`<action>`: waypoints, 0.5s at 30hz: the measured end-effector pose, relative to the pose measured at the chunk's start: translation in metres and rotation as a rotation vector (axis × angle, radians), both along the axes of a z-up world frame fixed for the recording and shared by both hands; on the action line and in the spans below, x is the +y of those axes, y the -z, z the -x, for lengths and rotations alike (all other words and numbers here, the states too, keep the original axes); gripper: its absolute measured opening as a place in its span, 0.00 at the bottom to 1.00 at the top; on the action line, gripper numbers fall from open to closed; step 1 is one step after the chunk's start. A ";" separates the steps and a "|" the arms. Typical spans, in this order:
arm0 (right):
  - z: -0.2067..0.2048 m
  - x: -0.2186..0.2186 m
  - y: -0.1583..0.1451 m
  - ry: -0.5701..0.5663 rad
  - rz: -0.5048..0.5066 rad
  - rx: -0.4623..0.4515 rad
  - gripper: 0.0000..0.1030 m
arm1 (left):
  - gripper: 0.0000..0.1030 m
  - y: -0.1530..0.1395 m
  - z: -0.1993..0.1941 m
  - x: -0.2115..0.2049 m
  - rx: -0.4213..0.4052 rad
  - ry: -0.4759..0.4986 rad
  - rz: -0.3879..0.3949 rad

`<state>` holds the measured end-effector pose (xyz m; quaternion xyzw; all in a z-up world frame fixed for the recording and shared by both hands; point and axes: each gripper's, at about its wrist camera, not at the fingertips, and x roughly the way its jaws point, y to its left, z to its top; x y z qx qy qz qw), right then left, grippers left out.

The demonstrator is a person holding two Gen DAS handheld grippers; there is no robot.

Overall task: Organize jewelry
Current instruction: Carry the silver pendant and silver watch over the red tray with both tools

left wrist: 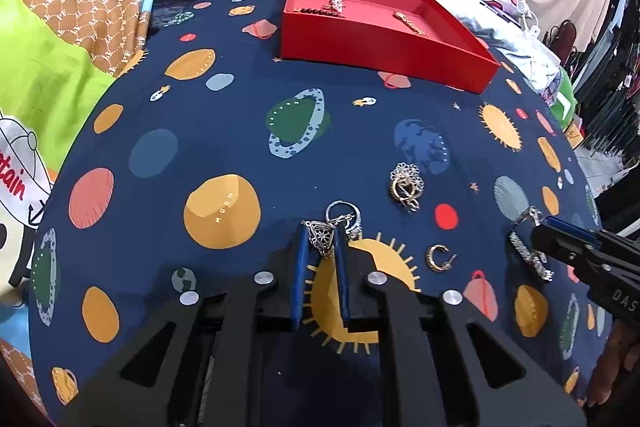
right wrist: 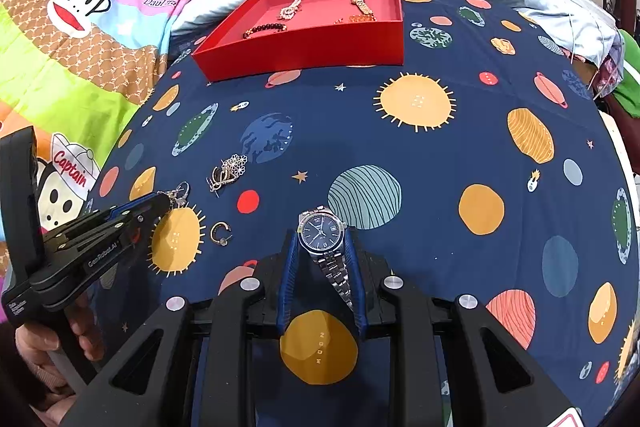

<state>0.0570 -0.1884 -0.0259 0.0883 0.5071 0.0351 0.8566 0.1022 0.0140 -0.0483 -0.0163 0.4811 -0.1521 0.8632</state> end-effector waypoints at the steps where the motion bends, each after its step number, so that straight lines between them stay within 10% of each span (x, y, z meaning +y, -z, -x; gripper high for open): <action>1: 0.000 0.000 -0.001 -0.001 -0.001 -0.001 0.22 | 0.12 -0.001 0.001 0.000 -0.001 0.000 0.003; 15: -0.007 0.000 -0.025 -0.011 -0.018 -0.052 0.22 | 0.12 -0.038 -0.003 0.000 -0.018 0.008 0.076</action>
